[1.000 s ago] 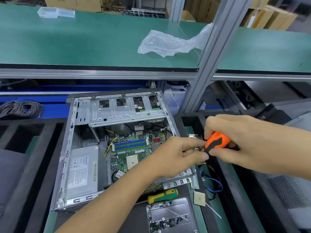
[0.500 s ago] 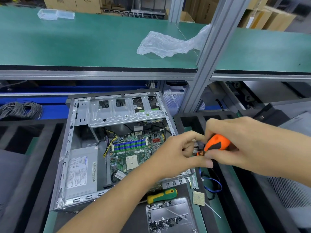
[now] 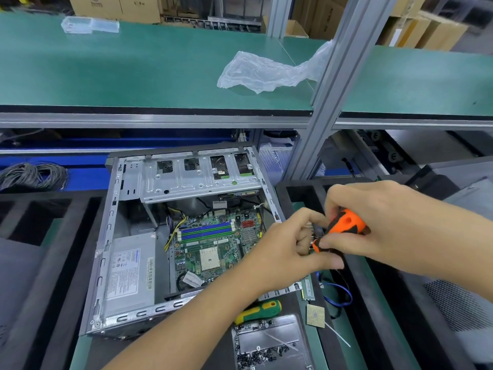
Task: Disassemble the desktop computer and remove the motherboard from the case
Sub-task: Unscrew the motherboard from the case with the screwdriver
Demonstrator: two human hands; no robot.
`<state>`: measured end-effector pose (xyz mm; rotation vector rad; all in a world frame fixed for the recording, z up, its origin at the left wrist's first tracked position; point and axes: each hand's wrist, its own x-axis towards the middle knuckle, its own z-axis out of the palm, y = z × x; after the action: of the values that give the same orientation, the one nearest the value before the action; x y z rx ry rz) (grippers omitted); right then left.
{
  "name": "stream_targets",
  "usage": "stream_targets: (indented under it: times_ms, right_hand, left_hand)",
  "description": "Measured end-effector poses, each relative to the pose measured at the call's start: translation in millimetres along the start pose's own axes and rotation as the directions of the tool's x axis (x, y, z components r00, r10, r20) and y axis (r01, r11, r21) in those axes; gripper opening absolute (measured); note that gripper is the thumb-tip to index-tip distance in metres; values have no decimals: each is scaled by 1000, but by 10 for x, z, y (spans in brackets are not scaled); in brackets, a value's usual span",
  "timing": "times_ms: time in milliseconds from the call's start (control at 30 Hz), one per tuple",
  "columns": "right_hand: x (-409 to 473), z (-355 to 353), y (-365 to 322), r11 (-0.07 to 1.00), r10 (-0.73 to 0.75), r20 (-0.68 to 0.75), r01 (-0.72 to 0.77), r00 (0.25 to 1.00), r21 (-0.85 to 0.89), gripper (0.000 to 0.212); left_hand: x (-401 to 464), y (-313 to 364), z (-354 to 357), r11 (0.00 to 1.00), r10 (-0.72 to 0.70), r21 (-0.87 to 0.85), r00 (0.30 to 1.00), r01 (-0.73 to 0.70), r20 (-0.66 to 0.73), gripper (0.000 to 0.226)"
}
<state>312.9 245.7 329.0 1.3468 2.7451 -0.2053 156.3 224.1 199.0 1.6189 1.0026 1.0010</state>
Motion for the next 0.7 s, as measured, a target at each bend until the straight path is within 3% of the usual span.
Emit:
stream_targets:
  times_ms: [67,200,300,400,467,533,633,700]
  right_hand:
    - [-7,-8,23,998,-42,31,41,999,40,28]
    - [-12,-23,14,995,2,26,-5,1000,96,49]
    - [-2,16,17,997,58,-53,-61,997,-47,65]
    - [-21,43,30,998,46,-85,-48,995,-27,46]
    - [-46,32,44,997,12,-18,-11,1000,79,26]
    - [-64,11,74,991,-35,65,26,997,128,22]
    - [-74,-13,64,987,-32,81,19,996,157,37]
    - [-58,6,42,992,27,26,-30,999,123,55]
  left_hand:
    - [-32,-47,2,999,13,-46,1000,-13,6,24]
    - [-77,-59,53,999,24,-39,998,-26,-50,9]
    - [-53,-71,115,998,-37,-62,990,29,-133,28]
    - [-32,-84,116,997,-62,-58,989,54,-137,34]
    - [-54,-73,113,999,-1,-39,994,-3,-112,30]
    - [-79,-96,119,998,27,-47,994,-32,-103,25]
    - [-96,-112,112,999,36,-14,994,-38,-107,25]
    - [-85,-102,98,999,37,-15,992,-39,-121,10]
